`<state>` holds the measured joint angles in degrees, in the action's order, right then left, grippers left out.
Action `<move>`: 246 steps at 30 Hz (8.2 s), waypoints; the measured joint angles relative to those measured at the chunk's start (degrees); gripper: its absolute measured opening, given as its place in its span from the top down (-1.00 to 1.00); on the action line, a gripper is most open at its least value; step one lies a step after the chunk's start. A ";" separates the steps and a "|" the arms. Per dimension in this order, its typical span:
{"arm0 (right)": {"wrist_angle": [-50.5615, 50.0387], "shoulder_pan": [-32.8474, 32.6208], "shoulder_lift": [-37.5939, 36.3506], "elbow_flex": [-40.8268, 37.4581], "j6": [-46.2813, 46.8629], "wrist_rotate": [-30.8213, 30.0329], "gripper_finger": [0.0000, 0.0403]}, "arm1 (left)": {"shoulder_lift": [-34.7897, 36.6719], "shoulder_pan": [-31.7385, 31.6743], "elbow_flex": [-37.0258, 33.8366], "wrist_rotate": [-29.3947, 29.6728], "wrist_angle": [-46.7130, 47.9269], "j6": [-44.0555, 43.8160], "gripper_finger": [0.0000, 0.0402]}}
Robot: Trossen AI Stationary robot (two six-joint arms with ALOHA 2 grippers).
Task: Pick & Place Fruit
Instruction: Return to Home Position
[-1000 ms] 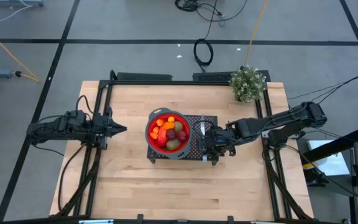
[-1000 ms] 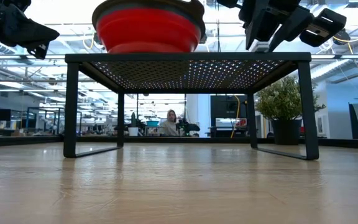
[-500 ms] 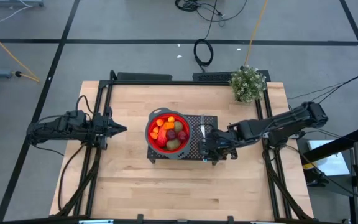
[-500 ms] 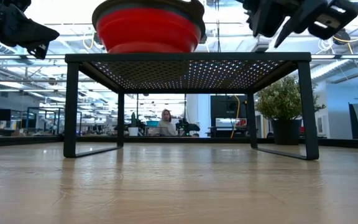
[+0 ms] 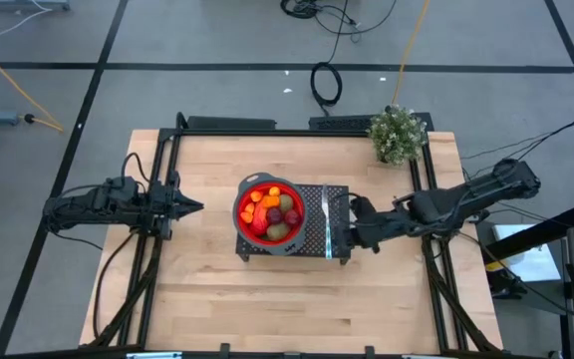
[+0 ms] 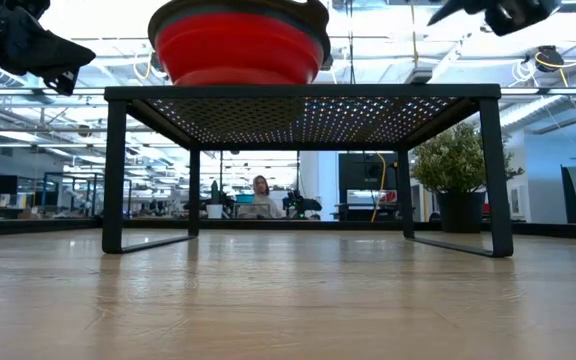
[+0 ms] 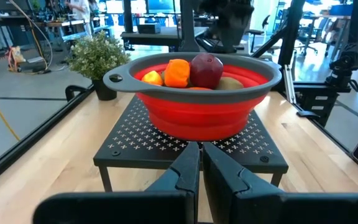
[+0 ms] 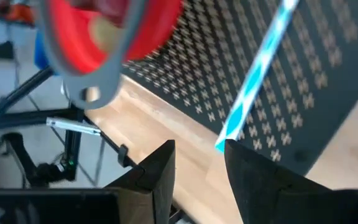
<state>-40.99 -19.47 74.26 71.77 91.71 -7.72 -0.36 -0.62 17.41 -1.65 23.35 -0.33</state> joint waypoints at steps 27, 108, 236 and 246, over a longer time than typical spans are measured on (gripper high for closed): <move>-5.66 -0.54 -17.67 0.00 -67.45 -1.23 0.33 | 0.00 0.00 0.00 0.20 -0.04 -2.72 0.90; 29.89 10.13 -74.08 -56.41 -84.95 3.36 0.33 | 0.00 0.00 0.00 1.73 0.92 3.76 0.90; 43.36 10.12 -74.03 -67.69 -87.92 3.32 0.35 | -1.51 0.07 -16.11 -2.82 -23.61 3.04 0.90; 43.34 10.12 -74.03 -67.69 -87.92 3.32 0.35 | -1.51 0.05 -16.10 -2.82 -23.59 3.04 0.90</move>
<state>2.35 -9.36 0.23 4.08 3.79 -4.40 -1.87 -0.57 1.31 -4.47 -0.24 2.71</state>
